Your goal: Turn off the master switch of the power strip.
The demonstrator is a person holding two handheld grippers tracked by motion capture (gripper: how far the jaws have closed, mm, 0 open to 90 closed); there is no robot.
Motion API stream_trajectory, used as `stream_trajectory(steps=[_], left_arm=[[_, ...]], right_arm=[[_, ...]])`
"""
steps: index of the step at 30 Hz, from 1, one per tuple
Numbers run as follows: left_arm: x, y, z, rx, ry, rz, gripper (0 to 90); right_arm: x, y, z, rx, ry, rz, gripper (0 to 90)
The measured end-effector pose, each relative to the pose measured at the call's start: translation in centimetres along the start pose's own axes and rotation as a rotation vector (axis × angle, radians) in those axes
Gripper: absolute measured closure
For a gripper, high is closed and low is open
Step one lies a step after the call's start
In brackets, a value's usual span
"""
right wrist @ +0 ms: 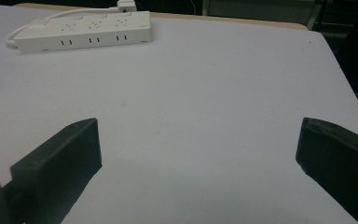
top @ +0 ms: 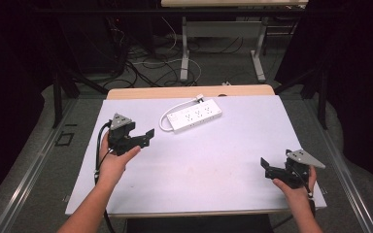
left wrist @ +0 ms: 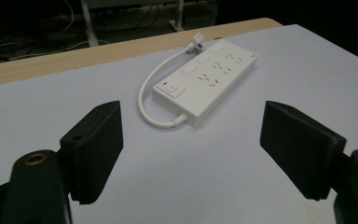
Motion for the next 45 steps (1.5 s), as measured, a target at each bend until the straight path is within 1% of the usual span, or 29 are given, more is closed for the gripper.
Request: stream_trajectory(steps=[2,5,8,9,12,16,17,20,21,22,24,26,27,29,32,34,35,36,37,40,41,42,44,45], left_arm=[[0.4,-0.2,0.2,-0.009,-0.009,-0.007,21.8],[0.8,-0.7,0.7,-0.017,-0.018,-0.008,22.3],[1.2,-1.1,1.1,-0.031,-0.018,-0.008,23.3],[1.3,-1.3,1.3,-0.034,-0.022,-0.008,23.5],[1.5,-1.8,1.7,-0.039,-0.030,-0.011,24.9],[1.9,-2.4,2.1,-0.047,-0.023,-0.016,26.7],[2.0,-2.7,2.2,-0.043,-0.015,-0.009,27.2],[2.3,-3.2,2.3,-0.054,-0.014,-0.015,30.6],[2.4,-3.4,2.4,-0.055,-0.015,-0.021,31.1],[2.5,-3.6,2.5,-0.055,-0.016,-0.016,31.8],[2.7,-4.0,2.6,-0.059,-0.029,-0.027,35.2],[2.8,-4.4,2.8,-0.062,-0.025,-0.031,35.4],[2.9,-4.6,2.9,-0.059,-0.025,-0.021,36.0],[3.1,-5.0,3.0,-0.056,-0.024,-0.025,36.6],[3.3,-5.5,3.0,-0.060,-0.013,-0.035,39.1],[3.4,-5.9,3.0,-0.057,-0.007,-0.038,40.4],[3.5,-6.1,3.0,-0.054,-0.002,-0.042,40.8],[3.6,-6.3,2.9,-0.051,0.005,-0.047,41.4],[3.7,-6.5,2.9,-0.052,0.010,-0.042,41.7],[4.1,-6.9,2.8,-0.048,0.014,-0.061,44.5],[4.1,-7.0,2.8,-0.050,0.026,-0.061,45.0],[4.2,-7.2,2.6,-0.054,0.022,-0.065,46.4],[4.3,-7.6,2.7,-0.047,0.045,-0.064,48.0],[4.3,-7.8,2.6,-0.043,0.038,-0.067,48.4]], right_arm=[[0.0,0.1,0.0,-0.001,-0.001,-0.009,0.0],[0.0,0.1,0.0,-0.007,-0.005,-0.007,0.0],[0.0,0.1,0.0,-0.003,-0.011,-0.010,0.0],[0.0,0.1,0.0,0.004,-0.010,-0.012,0.0],[0.0,0.1,-0.1,0.003,-0.010,-0.011,0.0],[0.0,0.1,-0.1,0.001,-0.012,-0.013,0.0],[-0.1,0.0,-0.1,0.004,-0.019,-0.008,0.0],[-0.1,0.0,-0.1,0.003,-0.011,-0.007,0.0],[0.0,0.0,-0.1,0.001,-0.012,-0.012,0.0],[0.0,0.0,-0.1,0.002,-0.012,-0.013,0.0],[-0.1,0.0,-0.1,0.002,-0.009,-0.014,0.0],[-0.1,0.0,-0.1,0.002,-0.009,-0.010,0.0],[-0.1,0.0,-0.1,0.005,-0.010,-0.007,0.0],[0.0,0.0,-0.1,0.005,-0.014,-0.007,0.0],[-0.1,-0.1,-0.2,0.009,-0.019,-0.010,0.0],[0.0,-0.1,-0.1,0.009,-0.004,-0.013,0.0],[-0.1,-0.1,-0.2,0.006,-0.005,-0.015,0.0],[-0.1,-0.1,-0.3,0.007,-0.021,-0.016,0.0],[-0.1,-0.1,-0.3,0.009,-0.019,-0.018,0.0],[-0.1,-0.2,-0.3,0.010,-0.020,-0.013,0.0],[-0.1,-0.2,-0.3,0.007,-0.020,-0.020,0.0],[-0.1,-0.2,-0.3,0.007,-0.016,-0.020,0.0],[-0.1,-0.2,-0.3,0.008,-0.020,-0.016,0.0],[-0.1,-0.3,-0.3,0.009,-0.021,-0.015,0.0]])
Point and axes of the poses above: each handheld gripper's, and its own axes: y roughly backward along the jaws, x roughly out of its top, z roughly to its right, the point moved 1 cm from there along -y, roughly forward along the jaws, and after that the axes turned 8 degrees about x, right-handed, at the moved point
